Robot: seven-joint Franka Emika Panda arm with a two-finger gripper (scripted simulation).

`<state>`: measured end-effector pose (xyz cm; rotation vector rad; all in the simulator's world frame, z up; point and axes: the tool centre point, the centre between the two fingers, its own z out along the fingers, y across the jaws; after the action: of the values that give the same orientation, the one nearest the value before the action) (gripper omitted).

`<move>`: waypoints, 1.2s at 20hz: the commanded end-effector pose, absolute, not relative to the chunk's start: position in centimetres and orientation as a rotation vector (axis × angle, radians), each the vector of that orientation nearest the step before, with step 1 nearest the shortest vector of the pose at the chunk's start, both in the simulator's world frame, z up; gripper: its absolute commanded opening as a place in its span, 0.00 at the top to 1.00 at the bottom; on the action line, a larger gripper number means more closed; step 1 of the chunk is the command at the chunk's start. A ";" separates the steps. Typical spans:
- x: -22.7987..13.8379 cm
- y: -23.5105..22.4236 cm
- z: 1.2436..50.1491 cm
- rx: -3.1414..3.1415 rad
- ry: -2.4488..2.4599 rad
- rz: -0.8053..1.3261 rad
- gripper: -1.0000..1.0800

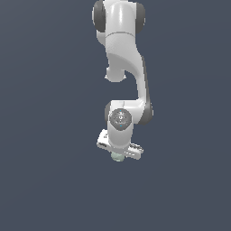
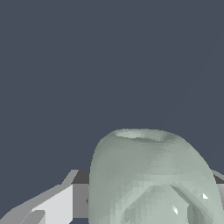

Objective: Pick up the object and move it to a goal position.

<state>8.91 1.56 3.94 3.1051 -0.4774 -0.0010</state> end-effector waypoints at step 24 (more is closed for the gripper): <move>11.8 3.6 14.7 3.055 -0.488 0.203 1.00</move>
<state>11.35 3.10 12.53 3.0641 -0.4871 0.1621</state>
